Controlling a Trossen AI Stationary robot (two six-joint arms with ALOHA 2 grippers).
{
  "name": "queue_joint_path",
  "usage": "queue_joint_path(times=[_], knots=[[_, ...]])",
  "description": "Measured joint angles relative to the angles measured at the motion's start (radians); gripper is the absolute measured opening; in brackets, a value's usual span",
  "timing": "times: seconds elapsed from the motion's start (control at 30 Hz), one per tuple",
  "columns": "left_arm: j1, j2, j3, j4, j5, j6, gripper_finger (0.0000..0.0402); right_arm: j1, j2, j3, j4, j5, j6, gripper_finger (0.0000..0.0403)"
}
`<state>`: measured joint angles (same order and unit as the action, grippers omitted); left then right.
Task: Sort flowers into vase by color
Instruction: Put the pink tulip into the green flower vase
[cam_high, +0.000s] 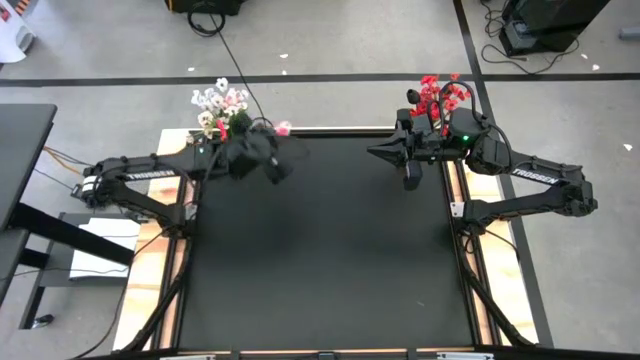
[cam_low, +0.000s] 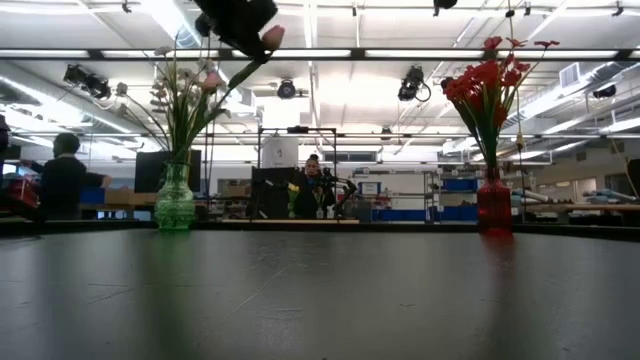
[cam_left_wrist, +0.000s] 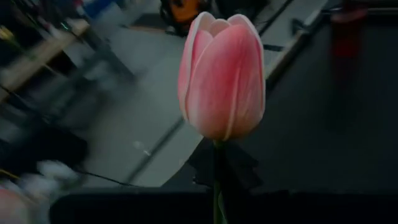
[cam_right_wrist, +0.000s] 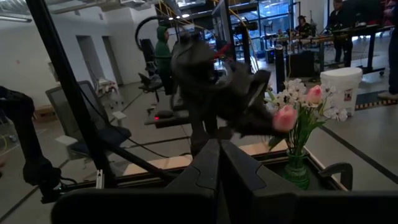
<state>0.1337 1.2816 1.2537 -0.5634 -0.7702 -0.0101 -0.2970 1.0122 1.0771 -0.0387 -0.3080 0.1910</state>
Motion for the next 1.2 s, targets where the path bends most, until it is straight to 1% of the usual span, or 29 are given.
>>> queue_joint_path(times=[0.07, 0.17, 0.27, 0.37, 0.57, 0.67, 0.8, 0.97, 1.2], knots=[[0.048, 0.000, 0.005, 0.055, 0.001, 0.121, 0.0014, 0.000, 0.000, 0.000, 0.000, 0.000, 0.000, 0.0023], [0.105, -0.002, 0.005, 0.187, 0.023, 0.294, 0.0014, 0.000, 0.000, 0.000, 0.000, 0.000, 0.000, 0.0023], [0.156, -0.004, 0.005, 0.329, 0.108, 0.377, 0.0014, 0.000, 0.000, 0.000, 0.000, 0.000, 0.000, 0.0023], [0.192, -0.004, 0.006, 0.383, 0.129, 0.418, 0.0014, 0.000, 0.000, 0.000, 0.000, 0.000, 0.000, 0.0023], [0.272, -0.007, 0.006, 0.373, 0.169, 0.420, 0.0014, 0.000, 0.000, 0.000, 0.000, 0.000, 0.000, 0.0023], [0.292, -0.021, 0.006, 0.373, 0.173, 0.388, 0.0014, 0.000, 0.000, 0.000, 0.000, 0.000, 0.000, 0.0023], [0.302, -0.041, 0.006, 0.334, 0.177, 0.320, 0.0014, 0.000, 0.000, 0.000, 0.000, 0.000, 0.000, 0.0023], [0.318, -0.080, 0.006, 0.248, 0.177, 0.299, 0.0014, 0.000, 0.000, 0.000, 0.000, 0.000, 0.000, 0.0023], [0.330, -0.112, 0.006, 0.233, 0.174, 0.291, 0.0014, 0.000, 0.000, 0.000, 0.000, 0.000, 0.000, 0.0023]])
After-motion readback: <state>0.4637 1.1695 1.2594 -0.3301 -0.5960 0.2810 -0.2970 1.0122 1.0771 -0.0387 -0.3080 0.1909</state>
